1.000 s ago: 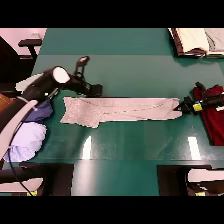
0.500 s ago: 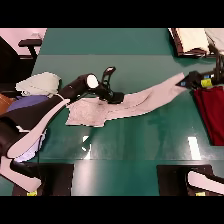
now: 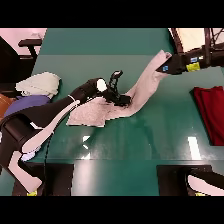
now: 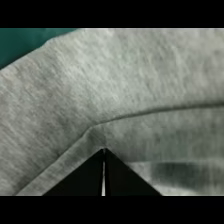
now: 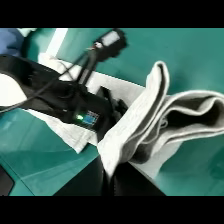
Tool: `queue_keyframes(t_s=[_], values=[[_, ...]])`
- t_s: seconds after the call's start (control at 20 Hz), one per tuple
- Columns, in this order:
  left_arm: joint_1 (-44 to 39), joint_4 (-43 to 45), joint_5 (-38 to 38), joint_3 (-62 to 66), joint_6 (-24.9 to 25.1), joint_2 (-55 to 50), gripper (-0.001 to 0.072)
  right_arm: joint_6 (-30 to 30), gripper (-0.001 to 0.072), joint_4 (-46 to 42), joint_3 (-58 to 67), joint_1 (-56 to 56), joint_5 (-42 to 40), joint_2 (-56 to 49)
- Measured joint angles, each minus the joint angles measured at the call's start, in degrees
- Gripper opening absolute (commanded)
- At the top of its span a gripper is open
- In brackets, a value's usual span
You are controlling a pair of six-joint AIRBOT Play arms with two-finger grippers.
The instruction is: Fold the shirts.
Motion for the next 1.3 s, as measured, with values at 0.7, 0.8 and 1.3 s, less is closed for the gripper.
queue_keyframes(t_s=[0.7, 0.8, 1.3], values=[[30.5, 19.6, -11.2, 4.3, -1.9, 27.5, 0.0024, -10.1, 0.0539, 18.4, 1.0, 27.4, -18.6, -15.3], [35.1, 21.2, -11.5, 4.4, -1.9, 31.8, 0.0023, -12.8, 0.0609, 19.3, 1.0, 31.6, -21.6, -19.2], [41.2, 22.5, -14.7, 4.4, -1.7, 37.5, 0.0024, -4.7, 0.0596, 5.7, -13.7, 17.7, -19.2, -15.1]])
